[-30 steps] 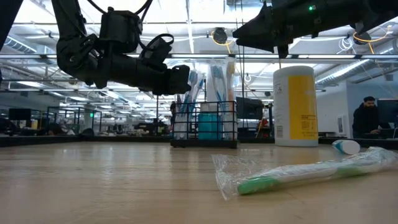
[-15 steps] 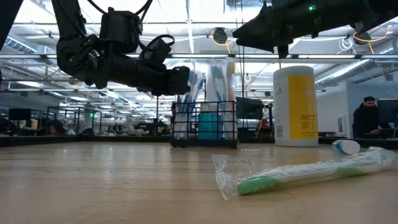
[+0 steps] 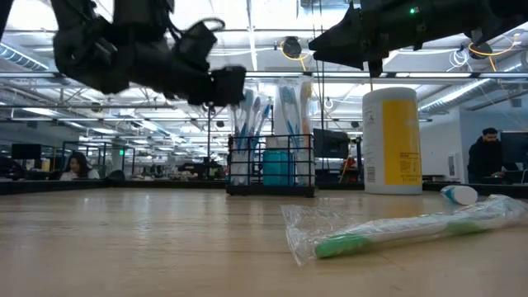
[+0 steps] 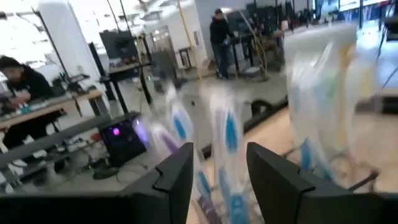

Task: Pick & Place toothbrushing station
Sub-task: Put the blue mouthwash into the black wire organizer

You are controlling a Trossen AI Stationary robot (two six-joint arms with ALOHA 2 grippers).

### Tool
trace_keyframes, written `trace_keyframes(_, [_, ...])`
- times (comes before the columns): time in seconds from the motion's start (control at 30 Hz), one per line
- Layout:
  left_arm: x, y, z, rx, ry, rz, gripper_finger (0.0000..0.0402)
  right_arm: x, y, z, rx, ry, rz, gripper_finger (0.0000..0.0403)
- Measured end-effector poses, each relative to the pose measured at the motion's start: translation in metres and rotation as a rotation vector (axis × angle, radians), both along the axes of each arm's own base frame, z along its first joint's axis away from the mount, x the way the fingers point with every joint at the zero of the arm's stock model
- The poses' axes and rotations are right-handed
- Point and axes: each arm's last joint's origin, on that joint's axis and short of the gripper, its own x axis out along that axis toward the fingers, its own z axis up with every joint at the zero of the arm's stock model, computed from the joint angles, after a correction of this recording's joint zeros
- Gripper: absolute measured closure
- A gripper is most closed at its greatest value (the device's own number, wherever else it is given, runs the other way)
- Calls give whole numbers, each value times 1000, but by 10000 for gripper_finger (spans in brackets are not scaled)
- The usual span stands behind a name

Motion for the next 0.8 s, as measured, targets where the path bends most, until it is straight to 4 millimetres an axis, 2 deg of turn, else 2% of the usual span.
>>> trace_keyframes(0.2, [-12, -32, 28, 9, -45, -54, 245, 0, 0, 0, 0, 1, 0, 273])
trace_keyframes(0.33, [-20, -50, 37, 10, -23, -124, 245, 0, 0, 0, 0, 1, 0, 273])
trace_keyframes(0.57, [-27, -71, 32, -19, 49, -206, 245, 0, 0, -6, -13, 60, 2, 273])
trace_keyframes(0.8, [-28, -74, 24, -8, 132, -215, 245, -4, 3, -13, -134, 191, 43, 273])
